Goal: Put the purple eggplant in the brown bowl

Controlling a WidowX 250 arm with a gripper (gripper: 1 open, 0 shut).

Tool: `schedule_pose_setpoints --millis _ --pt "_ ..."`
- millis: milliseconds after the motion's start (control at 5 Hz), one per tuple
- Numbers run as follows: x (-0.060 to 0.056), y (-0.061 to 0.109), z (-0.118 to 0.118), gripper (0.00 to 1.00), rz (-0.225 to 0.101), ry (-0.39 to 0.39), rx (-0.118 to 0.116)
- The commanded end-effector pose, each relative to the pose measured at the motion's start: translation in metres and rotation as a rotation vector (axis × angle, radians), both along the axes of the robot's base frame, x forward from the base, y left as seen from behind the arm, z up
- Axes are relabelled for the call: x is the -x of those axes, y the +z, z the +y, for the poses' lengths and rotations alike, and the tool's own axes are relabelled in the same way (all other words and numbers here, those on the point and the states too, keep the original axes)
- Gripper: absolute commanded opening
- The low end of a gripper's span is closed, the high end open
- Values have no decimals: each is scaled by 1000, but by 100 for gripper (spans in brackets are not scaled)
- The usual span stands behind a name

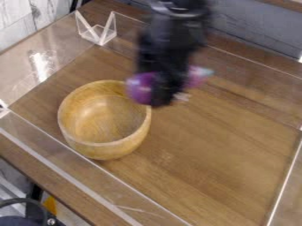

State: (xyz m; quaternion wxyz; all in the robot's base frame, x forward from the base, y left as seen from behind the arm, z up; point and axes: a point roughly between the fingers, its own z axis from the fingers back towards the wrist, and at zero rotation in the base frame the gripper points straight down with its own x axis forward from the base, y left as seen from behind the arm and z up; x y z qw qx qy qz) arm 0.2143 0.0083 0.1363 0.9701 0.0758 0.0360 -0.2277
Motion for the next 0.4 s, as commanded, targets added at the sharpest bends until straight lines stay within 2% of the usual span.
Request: schedule_pose_setpoints --millis 0,200 --pt "7 -2 32 0 -48 9 14" --pt "13 -13 56 0 -54 18 21"
